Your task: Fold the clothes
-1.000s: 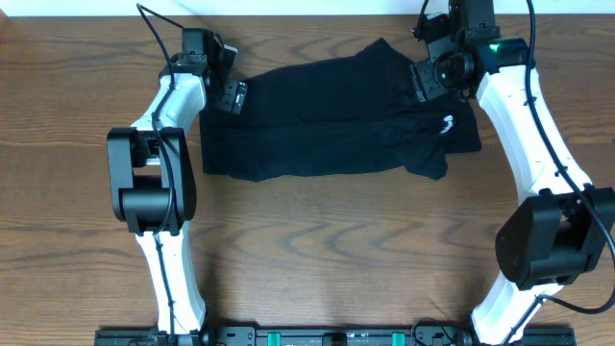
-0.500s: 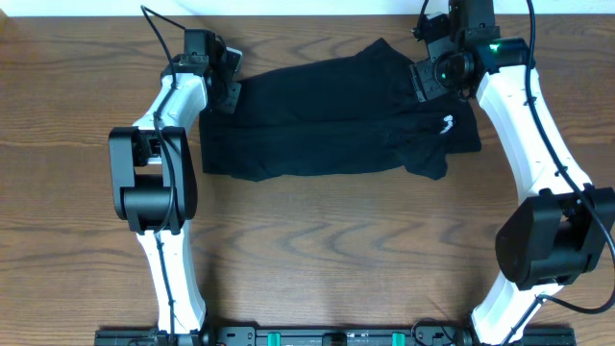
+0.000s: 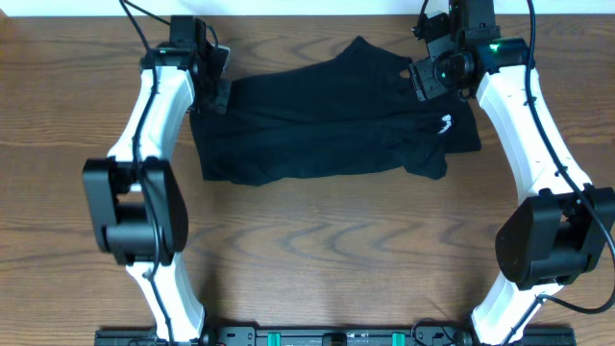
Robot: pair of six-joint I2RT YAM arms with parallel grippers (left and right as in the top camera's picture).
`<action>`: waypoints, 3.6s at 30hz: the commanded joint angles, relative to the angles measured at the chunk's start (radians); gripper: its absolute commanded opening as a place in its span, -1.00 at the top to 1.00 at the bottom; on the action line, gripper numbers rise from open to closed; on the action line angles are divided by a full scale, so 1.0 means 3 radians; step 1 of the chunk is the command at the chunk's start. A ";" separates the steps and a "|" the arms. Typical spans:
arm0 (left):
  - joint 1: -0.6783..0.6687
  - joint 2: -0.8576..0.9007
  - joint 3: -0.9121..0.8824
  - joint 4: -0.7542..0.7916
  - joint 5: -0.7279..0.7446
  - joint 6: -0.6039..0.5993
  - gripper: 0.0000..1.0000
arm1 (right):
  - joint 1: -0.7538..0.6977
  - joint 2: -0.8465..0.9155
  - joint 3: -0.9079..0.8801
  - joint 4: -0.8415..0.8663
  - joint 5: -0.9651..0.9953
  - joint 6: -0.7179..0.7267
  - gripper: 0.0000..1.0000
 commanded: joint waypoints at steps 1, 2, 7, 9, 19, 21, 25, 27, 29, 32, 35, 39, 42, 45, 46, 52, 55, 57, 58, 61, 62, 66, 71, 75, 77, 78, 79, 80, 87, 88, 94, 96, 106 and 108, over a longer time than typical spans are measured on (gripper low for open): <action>-0.0106 -0.0036 0.0006 -0.0229 0.0163 -0.0037 0.88 | 0.0025 -0.0025 0.0020 0.0005 -0.0025 -0.0038 -0.33; -0.0135 -0.0019 -0.0006 -0.0304 0.0240 -0.0037 0.88 | 0.0025 -0.0025 0.0020 0.0005 -0.0025 -0.0038 -0.33; -0.0359 0.0097 -0.0150 -0.0627 0.0464 -0.0089 0.88 | 0.0025 -0.0025 0.0020 -0.0022 -0.0024 -0.0038 -0.33; -0.0462 0.0128 -0.0215 -0.0738 0.0463 -0.0146 0.88 | 0.0024 -0.0025 0.0020 -0.0028 -0.0024 -0.0039 -0.33; -0.0711 0.0135 -0.0304 -0.1167 0.0458 -0.0186 0.40 | 0.0025 -0.0025 0.0020 -0.0031 -0.0025 -0.0038 -0.36; -0.0688 0.0132 -0.0281 -0.1166 0.0458 -0.0224 0.40 | 0.0025 -0.0025 0.0020 -0.0031 -0.0025 -0.0038 -0.37; -0.0614 0.0108 -0.0134 -0.1166 0.0434 -0.0376 0.40 | 0.0031 -0.0025 0.0020 -0.0031 -0.0025 -0.0037 -0.36; -0.0582 0.0071 -0.0057 -0.1123 0.0432 -0.0384 0.40 | 0.0031 -0.0025 0.0020 -0.0029 -0.0025 -0.0038 -0.37; -0.0553 0.0019 0.0008 -0.1033 0.0430 -0.0383 0.40 | 0.0031 -0.0025 0.0020 -0.0029 -0.0025 -0.0038 -0.37; -0.0510 -0.0017 0.0033 -0.0809 0.0312 -0.0384 0.31 | 0.0031 -0.0025 0.0020 -0.0031 -0.0025 -0.0037 -0.38; -0.0443 0.0005 0.0029 -0.0584 0.0217 -0.0385 0.26 | 0.0031 -0.0025 0.0020 -0.0031 -0.0027 -0.0036 -0.38; -0.0295 0.0125 0.0029 -0.0340 0.0210 -0.0399 0.21 | 0.0031 -0.0025 0.0020 -0.0033 -0.0025 -0.0013 -0.38; -0.0202 0.0228 0.0029 -0.0253 0.0223 -0.0397 0.21 | 0.0031 -0.0025 0.0020 -0.0034 -0.0027 0.0003 -0.38; -0.0155 0.0326 0.0029 -0.0196 0.0365 -0.0364 0.19 | 0.0032 -0.0025 0.0020 -0.0032 -0.0027 0.0001 -0.38; -0.0154 0.0348 0.0029 -0.0188 0.0479 -0.0317 0.18 | 0.0032 -0.0025 0.0020 -0.0032 -0.0027 0.0001 -0.38; -0.0164 0.0479 0.0025 -0.0205 0.0980 -0.0028 -0.06 | 0.0031 -0.0025 0.0020 -0.0033 -0.0027 0.0001 -0.38; -0.0161 0.0498 0.0025 -0.0242 0.1136 0.0099 -0.11 | 0.0031 -0.0025 0.0020 -0.0034 -0.0025 0.0001 -0.38; -0.0161 0.0500 0.0025 -0.0253 0.1136 0.0109 -0.13 | 0.0031 -0.0025 0.0020 -0.0031 -0.0027 0.0001 -0.38; -0.0161 0.0500 0.0024 -0.0258 0.1136 0.0122 -0.14 | 0.0031 -0.0025 0.0020 -0.0031 -0.0027 0.0001 -0.38; -0.0163 0.0533 0.0022 -0.0277 0.1133 0.0122 -0.16 | 0.0031 -0.0025 0.0020 -0.0031 -0.0027 0.0001 -0.38; -0.0163 0.0557 0.0019 -0.0278 0.1133 0.0122 -0.15 | 0.0031 -0.0025 0.0020 -0.0032 -0.0027 0.0001 -0.38; -0.0161 0.0708 0.0017 -0.0258 0.1129 0.0121 -0.13 | 0.0031 -0.0025 0.0020 -0.0032 -0.0027 0.0001 -0.39; -0.0161 0.0778 0.0018 -0.0148 0.1095 0.0116 -0.10 | 0.0031 -0.0025 0.0020 -0.0032 -0.0027 0.0000 -0.39; -0.0150 0.0745 0.0025 -0.0122 0.1095 0.0116 -0.10 | 0.0031 -0.0025 0.0020 -0.0031 -0.0027 0.0001 -0.39; -0.0130 0.0739 0.0057 -0.0128 0.1095 0.0117 -0.08 | 0.0031 -0.0025 0.0020 -0.0031 -0.0025 0.0000 -0.39; -0.0117 0.0735 0.0080 -0.0136 0.1095 0.0117 -0.03 | 0.0031 -0.0025 0.0020 -0.0029 -0.0025 0.0000 -0.39; -0.0097 0.0732 0.0120 -0.0154 0.1095 0.0117 0.00 | 0.0032 -0.0025 0.0020 -0.0028 -0.0027 0.0000 -0.39; -0.0083 0.0730 0.0159 -0.0181 0.1095 0.0117 0.02 | 0.0032 -0.0025 0.0020 -0.0027 -0.0027 0.0000 -0.39; 0.0013 0.0721 0.0501 -0.0554 0.1097 0.0121 0.03 | 0.0034 -0.0025 0.0020 -0.0018 -0.0027 0.0001 -0.39; 0.0019 0.0721 0.0525 -0.0607 0.1097 0.0121 0.03 | 0.0034 -0.0025 0.0020 -0.0018 -0.0027 0.0001 -0.39; 0.0019 0.0724 0.0483 -0.0776 0.1134 0.0223 0.05 | 0.0045 -0.0025 0.0020 -0.0017 -0.0027 0.0000 -0.39; 0.0019 0.0724 0.0455 -0.0779 0.1133 0.0223 0.12 | 0.0048 -0.0025 0.0020 -0.0017 -0.0027 0.0000 -0.39; 0.0022 0.0834 0.0453 -0.0779 0.1134 0.0217 0.23 | 0.0052 -0.0025 0.0020 -0.0062 -0.0025 0.0000 -0.40; 0.0022 0.0884 0.0453 -0.0779 0.1134 0.0217 0.24 | 0.0052 -0.0025 0.0020 -0.0074 -0.0024 0.0000 -0.40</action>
